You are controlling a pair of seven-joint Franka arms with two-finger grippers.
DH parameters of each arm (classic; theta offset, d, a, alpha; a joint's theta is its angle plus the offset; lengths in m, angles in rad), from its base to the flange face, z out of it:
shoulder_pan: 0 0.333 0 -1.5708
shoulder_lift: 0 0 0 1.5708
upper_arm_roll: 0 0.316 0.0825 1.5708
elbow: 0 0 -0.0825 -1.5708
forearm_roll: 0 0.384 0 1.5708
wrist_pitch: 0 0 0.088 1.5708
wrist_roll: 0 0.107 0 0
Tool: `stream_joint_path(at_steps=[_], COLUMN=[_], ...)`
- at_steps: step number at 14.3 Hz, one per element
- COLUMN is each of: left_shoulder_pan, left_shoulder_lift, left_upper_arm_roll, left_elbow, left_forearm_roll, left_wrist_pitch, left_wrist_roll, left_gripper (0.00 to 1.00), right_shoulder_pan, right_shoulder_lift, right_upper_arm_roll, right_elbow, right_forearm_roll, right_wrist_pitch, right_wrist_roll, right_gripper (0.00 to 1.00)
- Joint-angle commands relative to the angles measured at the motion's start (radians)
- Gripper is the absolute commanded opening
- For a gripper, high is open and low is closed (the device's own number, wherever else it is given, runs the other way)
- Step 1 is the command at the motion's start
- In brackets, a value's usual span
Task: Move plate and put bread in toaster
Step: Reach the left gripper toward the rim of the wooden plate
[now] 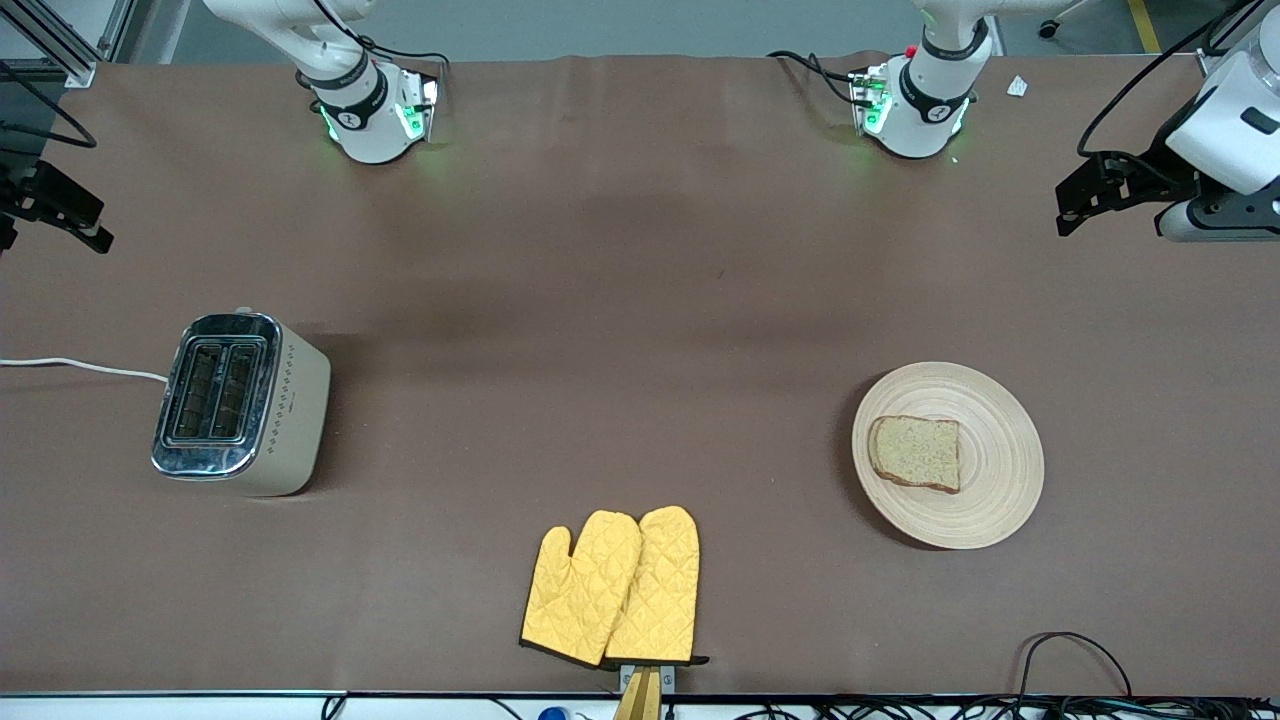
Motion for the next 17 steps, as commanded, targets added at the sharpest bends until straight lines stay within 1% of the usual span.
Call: stream_joint_path(at_steps=[1,3,5,6,9,11,13,14,16,17], left_shoulder_pan=[0.007,0.009,0.014,0.039,0.147,0.213,0.231,0.260,0.302,0.317], left_shoulder_lift=[0.005,0.032,0.112,0.153,0.276,0.361,0.431,0.469,0.561,0.607], left_upper_arm_roll=[0.001,0.005,0.009,0.018,0.021,0.018,0.019,0.019,0.019,0.019], left_elbow=[0.023,0.025,0.034,0.044,0.043,0.043,0.043,0.043,0.043,0.043], left_forearm_roll=[0.001,0.004,-0.014,-0.037,-0.207,-0.236,-0.269,-0.279,-0.363,-0.380], left_wrist_pitch=[-0.040,-0.040,-0.025,-0.004,0.116,0.179,0.260,0.300,0.363,0.409], left_wrist_roll=[0.015,0.022,0.030,0.048,0.056,0.073,0.114,0.146,0.252,0.303], left_gripper=[1.00,1.00,1.00,1.00,1.00,1.00,1.00,1.00,1.00,1.00], right_shoulder_pan=[-0.025,-0.025,-0.025,-0.025,-0.025,-0.025,-0.025,-0.025,-0.029,-0.034], right_shoulder_lift=[-0.003,-0.003,-0.003,-0.003,-0.003,-0.003,-0.003,-0.003,-0.003,-0.003], right_upper_arm_roll=[0.014,0.014,0.014,0.014,0.014,0.014,0.014,0.014,0.014,0.014], right_elbow=[-0.006,-0.006,-0.006,-0.006,-0.006,-0.006,-0.006,-0.006,-0.006,-0.006], right_forearm_roll=[0.010,0.016,0.018,0.018,0.018,0.018,0.018,0.018,0.018,0.019], right_wrist_pitch=[0.007,0.005,0.005,0.005,0.005,0.005,0.005,0.005,0.005,0.005], right_wrist_roll=[-0.005,-0.005,-0.005,-0.005,-0.007,-0.007,-0.007,-0.007,-0.007,-0.007], right_gripper=[1.00,1.00,1.00,1.00,1.00,1.00,1.00,1.00,1.00,1.00])
